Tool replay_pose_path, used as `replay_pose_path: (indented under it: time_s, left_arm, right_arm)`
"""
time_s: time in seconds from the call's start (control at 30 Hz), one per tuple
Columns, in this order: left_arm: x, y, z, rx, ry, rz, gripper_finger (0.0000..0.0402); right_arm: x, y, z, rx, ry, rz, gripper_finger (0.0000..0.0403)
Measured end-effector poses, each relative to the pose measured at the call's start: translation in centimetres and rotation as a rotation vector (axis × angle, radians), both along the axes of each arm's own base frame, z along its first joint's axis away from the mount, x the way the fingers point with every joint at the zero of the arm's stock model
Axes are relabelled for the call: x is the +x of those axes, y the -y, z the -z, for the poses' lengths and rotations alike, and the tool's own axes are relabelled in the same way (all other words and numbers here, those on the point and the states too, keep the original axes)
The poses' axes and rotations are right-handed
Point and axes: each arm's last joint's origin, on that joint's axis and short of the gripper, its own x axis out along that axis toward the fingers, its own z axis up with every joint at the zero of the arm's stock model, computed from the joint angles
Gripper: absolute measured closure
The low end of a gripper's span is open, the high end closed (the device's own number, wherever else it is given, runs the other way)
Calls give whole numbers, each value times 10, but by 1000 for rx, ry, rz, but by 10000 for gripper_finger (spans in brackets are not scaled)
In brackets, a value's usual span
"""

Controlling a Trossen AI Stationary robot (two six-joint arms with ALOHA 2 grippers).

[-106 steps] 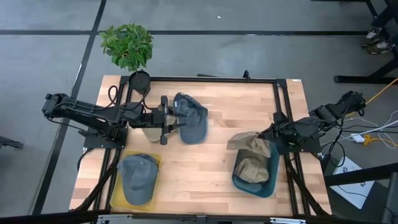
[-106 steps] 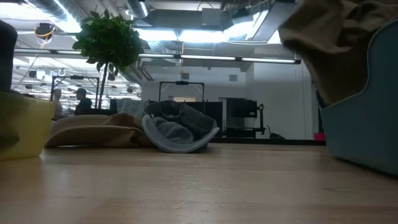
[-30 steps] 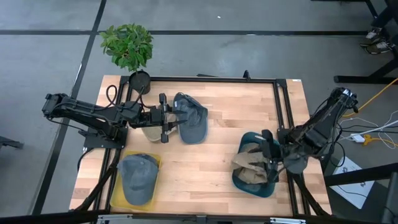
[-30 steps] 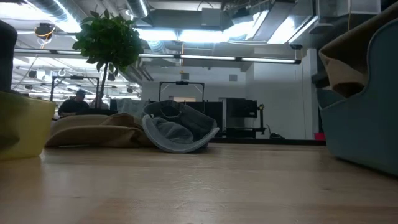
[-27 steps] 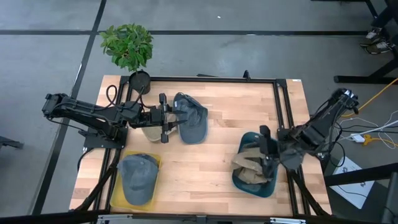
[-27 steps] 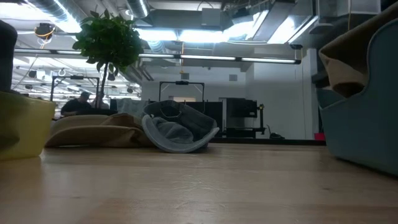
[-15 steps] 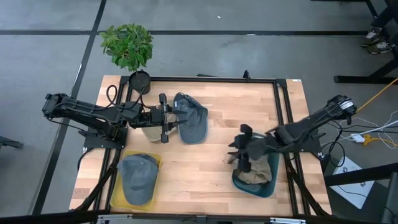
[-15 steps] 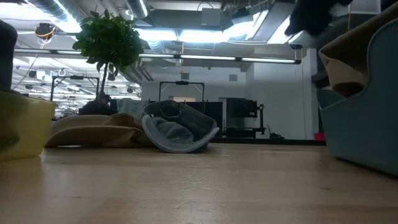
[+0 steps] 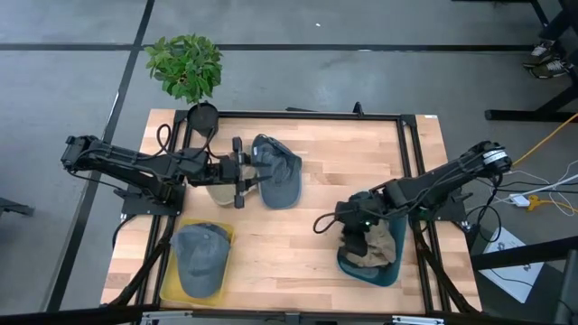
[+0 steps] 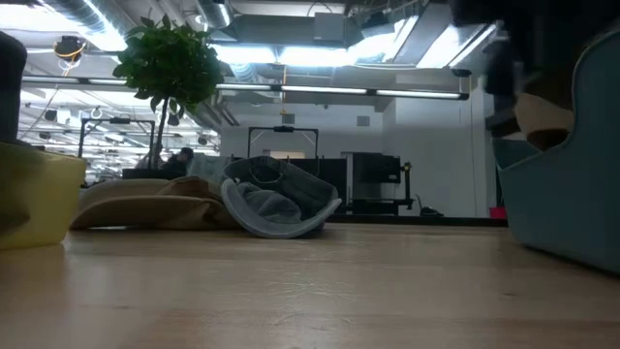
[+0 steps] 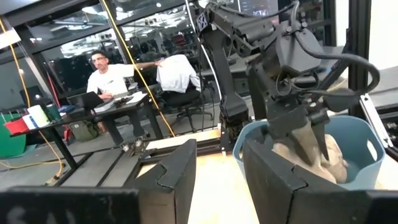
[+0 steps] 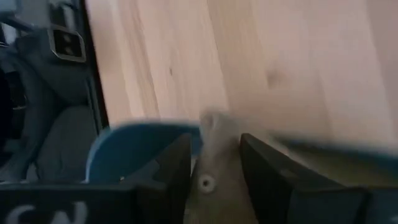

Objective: Pick & Place hat
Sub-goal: Put the right brown cap into the blue bin

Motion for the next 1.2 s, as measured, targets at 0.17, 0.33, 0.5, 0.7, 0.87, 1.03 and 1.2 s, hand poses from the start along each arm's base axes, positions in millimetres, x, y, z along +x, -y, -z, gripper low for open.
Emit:
replay_pose_path:
  time_s: [0.17,0.33,0.5,0.7,0.87,1.03,1.2]
  left_arm:
    - [0,0,2,3,-26,0,274]
    - [0,0,3,4,-31,-3,274]
    - [0,0,3,2,-31,-3,274]
    - [0,0,4,-22,-39,-3,274]
    - [0,0,11,-13,-116,-5,274]
    - [-1,0,18,-21,-182,-7,274]
    - [-2,0,20,-64,-196,-13,274]
  right_arm:
    - [-16,-10,5,32,-172,70,266]
    - [-29,-22,8,36,-274,132,266]
    - [-36,-30,9,-20,-265,169,266]
    - [-39,-36,9,-148,-171,112,266]
    - [-40,-42,7,-351,-12,0,266]
    - [-37,-41,5,-470,80,-18,266]
    - [-25,-35,0,-569,193,-9,266]
